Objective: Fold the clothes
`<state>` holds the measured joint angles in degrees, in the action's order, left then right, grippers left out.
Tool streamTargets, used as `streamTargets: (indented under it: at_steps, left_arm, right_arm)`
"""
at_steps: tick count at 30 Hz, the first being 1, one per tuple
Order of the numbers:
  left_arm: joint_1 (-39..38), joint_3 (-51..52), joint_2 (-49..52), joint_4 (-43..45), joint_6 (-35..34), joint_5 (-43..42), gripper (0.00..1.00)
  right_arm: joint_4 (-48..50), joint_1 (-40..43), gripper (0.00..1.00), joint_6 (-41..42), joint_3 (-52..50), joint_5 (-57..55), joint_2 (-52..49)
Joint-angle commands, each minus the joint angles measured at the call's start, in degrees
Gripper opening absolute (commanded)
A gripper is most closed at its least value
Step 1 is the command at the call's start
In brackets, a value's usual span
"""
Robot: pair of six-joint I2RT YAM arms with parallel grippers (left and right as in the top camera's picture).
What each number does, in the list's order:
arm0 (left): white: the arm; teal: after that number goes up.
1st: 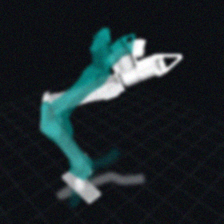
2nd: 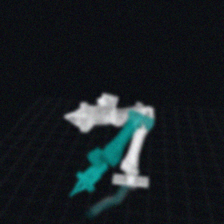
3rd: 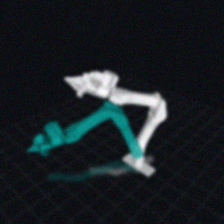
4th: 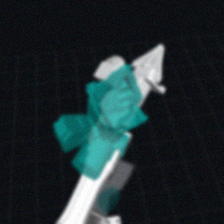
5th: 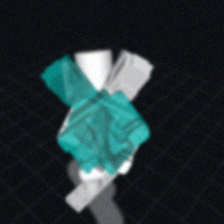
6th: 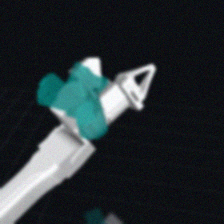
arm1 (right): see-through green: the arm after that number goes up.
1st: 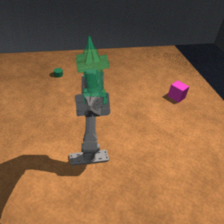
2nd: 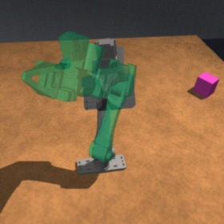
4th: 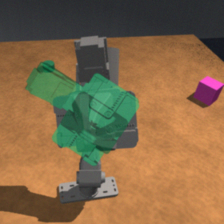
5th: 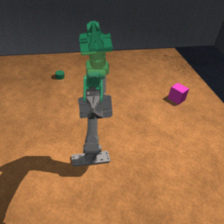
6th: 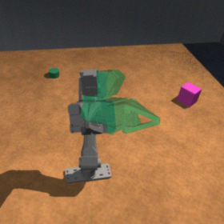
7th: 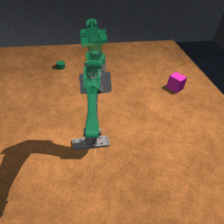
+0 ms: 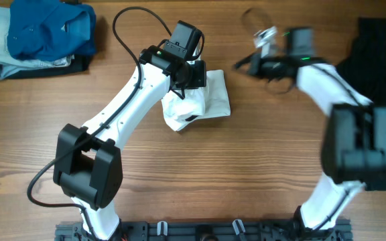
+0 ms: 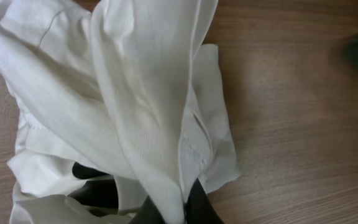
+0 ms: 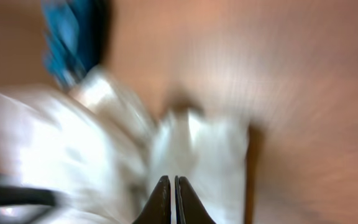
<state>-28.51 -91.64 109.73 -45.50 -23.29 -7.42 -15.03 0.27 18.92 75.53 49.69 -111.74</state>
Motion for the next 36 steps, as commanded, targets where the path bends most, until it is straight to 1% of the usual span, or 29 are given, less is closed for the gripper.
streamTargets:
  at_steps: [1,4,5,6,7,10,14,19,22,26,27,28,30,32,33,34,36]
  left_arm:
    - [-0.79,-1.31,0.33,2.58,-1.20,-1.11,0.04]
    - [-2.05,-1.31,0.33,6.27,-1.20,-1.95,0.04]
    - [-2.54,-1.31,0.33,7.08,-1.22,-2.16,0.08]
    - [-3.13,-1.31,0.33,7.65,-1.64,-2.12,0.48]
    - [-3.50,-1.31,0.33,7.82,-1.62,-1.92,1.00]
    - [-3.61,-1.31,0.33,7.34,-1.62,-1.90,1.00]
    - [-1.44,-1.51,-0.66,7.08,-1.88,-2.43,1.00]
    - [2.86,-4.11,-6.08,5.33,-1.20,-3.19,1.00]
    - [8.24,-5.57,-11.21,2.23,-1.18,-3.02,1.00]
    - [18.69,-5.57,-17.35,-3.72,-1.16,-3.02,1.00]
    - [20.79,-5.57,-17.79,-5.25,-1.16,-3.02,1.00]
    - [22.75,-5.57,-17.90,-6.80,-1.14,-3.02,1.00]
    - [25.92,-5.53,-17.77,-9.88,-0.46,-3.02,1.00]
    - [27.82,-5.40,-17.25,-12.31,1.40,-2.99,1.00]
    - [28.44,-5.40,-16.94,-13.25,2.08,-2.97,1.00]
    - [28.87,-5.33,-16.52,-14.03,2.34,-2.95,1.00]
    - [29.00,-5.33,-15.87,-14.69,3.19,-2.99,1.00]
  right_arm:
    - [0.83,7.02,0.04,5.20,1.14,3.32,11.37]
    - [-0.57,10.78,0.04,5.11,1.14,3.34,14.62]
    - [-1.07,11.56,0.04,5.05,1.14,3.34,15.02]
    - [-1.62,12.22,0.04,5.07,1.14,3.37,15.23]
    - [-2.01,12.66,0.05,5.03,1.14,3.39,15.23]
    - [-3.02,12.98,0.04,3.80,1.07,3.34,15.21]
    - [-3.19,12.98,0.04,3.54,1.07,3.34,15.21]
    - [-5.57,12.59,0.04,0.74,1.07,3.08,15.21]
    - [-10.01,10.82,0.04,-3.21,1.05,1.84,15.08]
    - [-14.69,4.09,0.06,-7.17,1.05,-3.08,14.99]
    - [-15.28,1.88,0.09,-7.21,1.05,-4.87,14.99]
    - [-15.74,-0.46,0.16,-7.37,1.05,-6.67,14.99]
    - [-16.92,-5.31,0.47,-7.32,1.05,-11.47,14.93]
    - [-18.64,-9.70,0.72,-6.45,1.05,-17.66,14.73]
    - [-19.61,-11.65,0.76,-5.57,1.05,-20.79,14.58]
    - [-20.52,-13.79,0.78,-3.91,1.05,-24.15,14.36]
    - [-21.00,-16.74,0.77,-1.95,1.05,-27.06,13.88]
